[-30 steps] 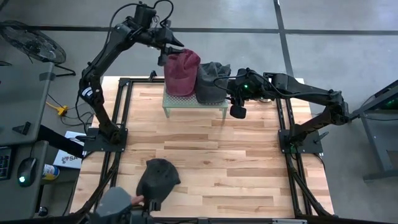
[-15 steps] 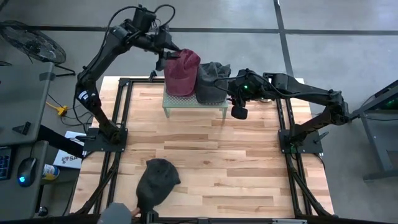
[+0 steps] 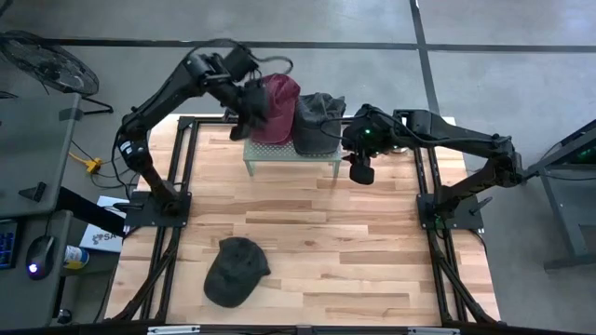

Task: Pick & Place hat
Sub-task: Stack the black caps on top of black cap on the shelf

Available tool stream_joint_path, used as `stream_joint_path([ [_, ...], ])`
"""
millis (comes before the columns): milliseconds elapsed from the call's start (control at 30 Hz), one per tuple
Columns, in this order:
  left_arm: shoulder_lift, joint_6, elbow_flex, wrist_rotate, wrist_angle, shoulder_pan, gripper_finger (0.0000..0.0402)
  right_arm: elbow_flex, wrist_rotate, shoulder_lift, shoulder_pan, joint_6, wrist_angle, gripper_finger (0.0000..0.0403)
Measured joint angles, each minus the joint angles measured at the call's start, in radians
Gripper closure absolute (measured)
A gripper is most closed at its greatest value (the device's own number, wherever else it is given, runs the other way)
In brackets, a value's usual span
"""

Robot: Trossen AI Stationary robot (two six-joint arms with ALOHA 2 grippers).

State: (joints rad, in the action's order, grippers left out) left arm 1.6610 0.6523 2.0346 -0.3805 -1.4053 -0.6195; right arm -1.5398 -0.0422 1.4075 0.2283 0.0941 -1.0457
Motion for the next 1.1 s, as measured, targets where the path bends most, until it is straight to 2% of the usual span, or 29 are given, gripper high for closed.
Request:
stream_joint_path([
  [233,-0.014,-0.112,0.0,0.146,-0.096,0.15,0.0284,0.0,0.012,0.0,-0.054,-0.09,-0.038,0.0272],
  [400,-0.052,-0.192,-0.01,0.176,-0.126,0.252,0.0284,0.0,0.007,0.0,-0.141,-0.157,-0.039,0.0272],
  [500,-0.108,-0.251,-0.077,0.184,-0.093,0.316,0.0284,0.0,-0.046,0.0,-0.202,-0.179,-0.045,0.0272],
  [600,-0.181,-0.321,-0.211,0.21,-0.022,0.39,0.0284,0.0,-0.118,0.0,-0.261,-0.214,-0.044,0.0272],
  [700,-0.277,-0.444,-0.399,0.251,0.097,0.46,0.0284,0.0,-0.164,0.0,-0.313,-0.26,-0.042,0.0272],
  [833,-0.407,-0.669,-0.666,0.326,0.248,0.58,0.0284,0.01,-0.205,0.0,-0.384,-0.332,-0.029,0.0272],
  [933,-0.483,-0.898,-0.83,0.404,0.33,0.692,0.0284,0.063,-0.21,-0.001,-0.435,-0.37,0.005,0.0272],
  [1100,-0.554,-1.213,-1.011,0.514,0.364,0.92,0.0284,0.213,-0.179,0.0,-0.504,-0.431,0.108,0.0272],
])
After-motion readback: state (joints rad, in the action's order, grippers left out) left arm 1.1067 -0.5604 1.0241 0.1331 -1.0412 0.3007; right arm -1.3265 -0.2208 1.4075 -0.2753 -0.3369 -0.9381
